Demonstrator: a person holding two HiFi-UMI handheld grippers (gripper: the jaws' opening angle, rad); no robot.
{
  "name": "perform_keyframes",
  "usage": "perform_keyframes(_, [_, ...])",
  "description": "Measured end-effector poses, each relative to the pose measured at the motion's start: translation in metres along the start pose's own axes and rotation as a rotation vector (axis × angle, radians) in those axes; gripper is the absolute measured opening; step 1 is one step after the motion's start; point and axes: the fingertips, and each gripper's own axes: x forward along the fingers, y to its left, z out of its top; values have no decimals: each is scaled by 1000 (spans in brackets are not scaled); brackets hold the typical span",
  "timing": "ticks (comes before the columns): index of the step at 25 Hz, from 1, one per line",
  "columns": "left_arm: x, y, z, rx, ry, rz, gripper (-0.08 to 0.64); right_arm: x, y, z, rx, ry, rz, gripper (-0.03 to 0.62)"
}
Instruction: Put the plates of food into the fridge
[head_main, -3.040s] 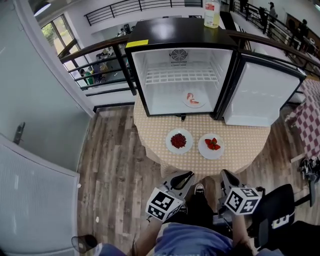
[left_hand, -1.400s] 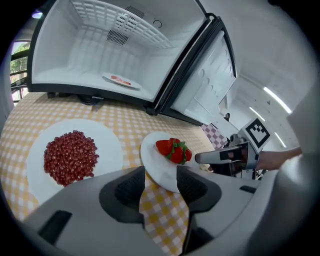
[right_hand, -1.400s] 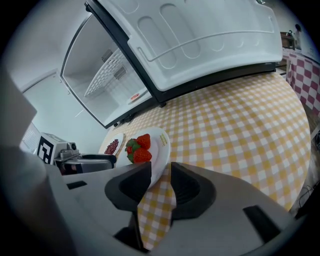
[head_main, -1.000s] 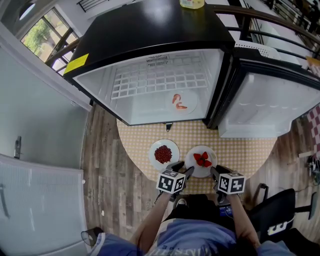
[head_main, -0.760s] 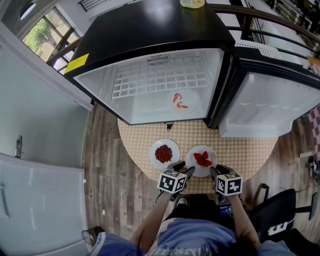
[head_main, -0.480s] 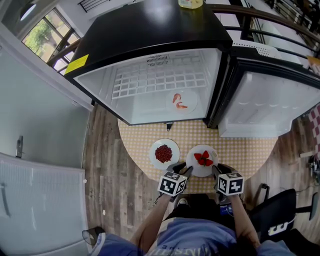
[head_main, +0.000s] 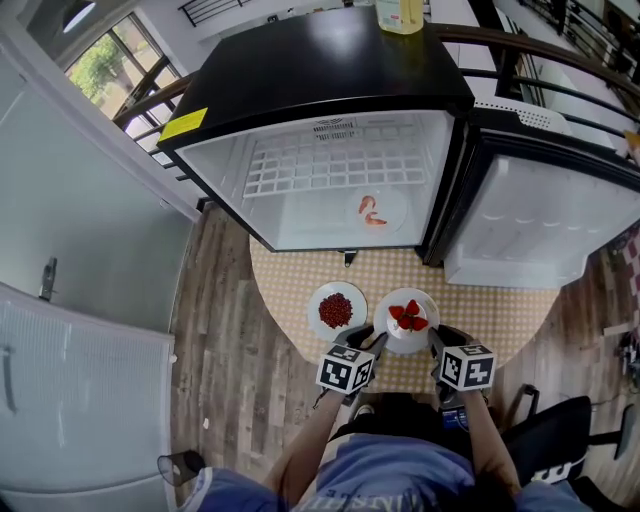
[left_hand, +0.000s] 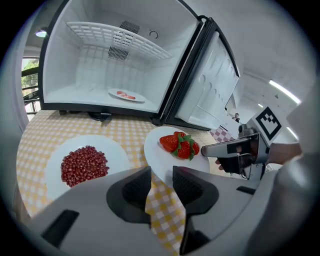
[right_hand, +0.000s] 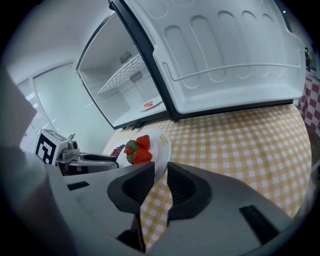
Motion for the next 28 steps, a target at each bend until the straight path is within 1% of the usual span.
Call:
perform_keyframes(7, [-14,8,9,-29,-61,54,143,6,14,17,-58,-5,49,87])
perform_keyframes(11, [-25,13,15,-41,-99,91,143,7,24,25,-78,-9,86,87])
perform_keyframes(17, [-41,16,20,-49,-133,131,143,7,38,32,-100,-15,119,87])
perform_keyframes(22, [-52,16,25,-48,-164,149,143,4,47,40,-111,-31,127,87])
perform_keyframes(28, [-57,24,27,-54,-179,145,143,5,57,46,-124,-34,114,86])
